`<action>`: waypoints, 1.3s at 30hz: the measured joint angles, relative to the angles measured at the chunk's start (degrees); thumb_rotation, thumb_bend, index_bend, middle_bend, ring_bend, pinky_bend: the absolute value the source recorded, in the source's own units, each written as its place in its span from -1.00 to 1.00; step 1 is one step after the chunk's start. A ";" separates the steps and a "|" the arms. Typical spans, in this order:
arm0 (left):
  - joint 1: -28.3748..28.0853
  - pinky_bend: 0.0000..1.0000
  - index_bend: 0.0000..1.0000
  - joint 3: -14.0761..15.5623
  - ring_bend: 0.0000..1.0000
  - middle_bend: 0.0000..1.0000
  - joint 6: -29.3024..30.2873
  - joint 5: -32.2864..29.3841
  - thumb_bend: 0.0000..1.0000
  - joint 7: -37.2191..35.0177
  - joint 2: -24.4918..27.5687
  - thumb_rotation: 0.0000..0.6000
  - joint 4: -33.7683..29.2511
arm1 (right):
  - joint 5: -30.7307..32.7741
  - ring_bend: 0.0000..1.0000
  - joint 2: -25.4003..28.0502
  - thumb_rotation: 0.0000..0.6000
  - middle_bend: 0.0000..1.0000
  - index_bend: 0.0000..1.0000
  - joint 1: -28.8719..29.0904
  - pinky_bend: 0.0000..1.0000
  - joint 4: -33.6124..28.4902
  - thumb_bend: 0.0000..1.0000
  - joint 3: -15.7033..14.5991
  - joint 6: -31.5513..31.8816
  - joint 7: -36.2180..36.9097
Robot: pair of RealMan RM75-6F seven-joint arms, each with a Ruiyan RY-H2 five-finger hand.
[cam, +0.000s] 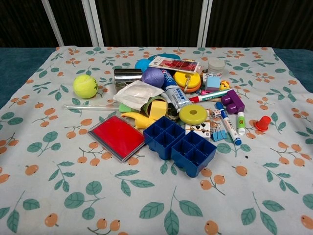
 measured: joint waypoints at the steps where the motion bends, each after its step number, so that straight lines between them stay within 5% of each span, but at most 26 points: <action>1: -0.01 -0.96 -0.93 0.01 -1.00 -1.00 -0.01 0.01 0.02 0.00 -0.01 1.00 -0.01 | 0.02 -0.92 0.02 1.00 -0.97 -0.98 0.00 -0.59 0.02 -0.69 0.00 -0.02 0.09; 12: 0.19 -0.96 -0.94 0.32 -1.00 -1.00 0.26 0.45 0.02 0.10 -0.31 1.00 -0.62 | 0.51 -0.91 1.30 1.00 -0.87 -0.98 1.54 -0.59 -1.24 -0.69 -0.62 -5.00 4.52; 26: 0.31 -0.96 -0.94 -0.07 -1.00 -1.00 0.31 -0.17 0.02 -0.75 -0.13 1.00 -0.69 | 8.82 -0.91 4.86 1.00 -0.70 -0.88 14.16 -0.59 -5.15 -0.69 3.95 -25.98 8.09; 39: 0.11 -0.96 -0.94 -0.09 -1.00 -1.00 -0.11 -0.28 0.02 -0.68 -0.10 1.00 -0.70 | 18.75 -0.89 -1.83 1.00 -0.59 -0.67 21.40 -0.59 -5.85 -0.58 5.85 -32.93 0.51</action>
